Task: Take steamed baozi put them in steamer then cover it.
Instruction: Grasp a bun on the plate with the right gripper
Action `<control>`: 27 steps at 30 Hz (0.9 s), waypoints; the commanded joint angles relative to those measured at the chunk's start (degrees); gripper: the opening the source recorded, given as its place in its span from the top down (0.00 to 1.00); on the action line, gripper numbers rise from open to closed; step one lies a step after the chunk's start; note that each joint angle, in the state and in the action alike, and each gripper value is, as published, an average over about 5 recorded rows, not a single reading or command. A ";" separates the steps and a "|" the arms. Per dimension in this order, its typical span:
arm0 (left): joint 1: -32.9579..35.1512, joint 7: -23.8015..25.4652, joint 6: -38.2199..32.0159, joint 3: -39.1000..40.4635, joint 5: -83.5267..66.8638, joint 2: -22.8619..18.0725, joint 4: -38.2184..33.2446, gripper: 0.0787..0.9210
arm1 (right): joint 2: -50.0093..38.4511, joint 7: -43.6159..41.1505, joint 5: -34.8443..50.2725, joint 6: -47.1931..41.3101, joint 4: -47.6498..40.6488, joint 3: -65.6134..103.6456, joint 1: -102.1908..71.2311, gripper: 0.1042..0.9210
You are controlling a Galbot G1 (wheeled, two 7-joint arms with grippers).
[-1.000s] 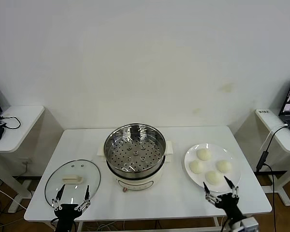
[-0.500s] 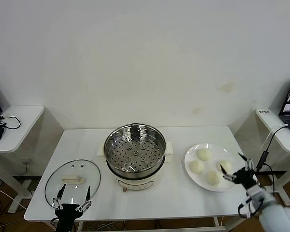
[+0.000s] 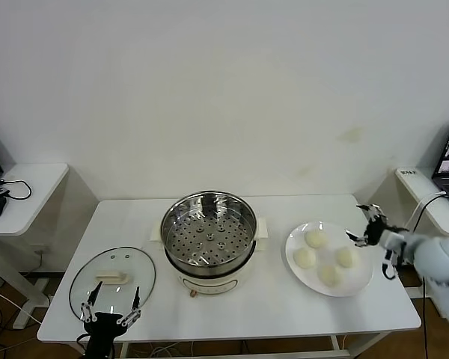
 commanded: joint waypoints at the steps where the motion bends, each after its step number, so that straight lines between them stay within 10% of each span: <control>1: -0.48 0.58 0.72 -0.82 0.47 0.27 -0.10 0.12 | -2.97 -17.57 -1.10 3.86 -16.35 -32.37 33.15 0.12; 27: -0.56 1.02 0.86 -2.55 0.43 0.39 0.10 0.12 | 12.80 -20.44 -1.44 4.19 -30.70 -48.04 40.35 0.12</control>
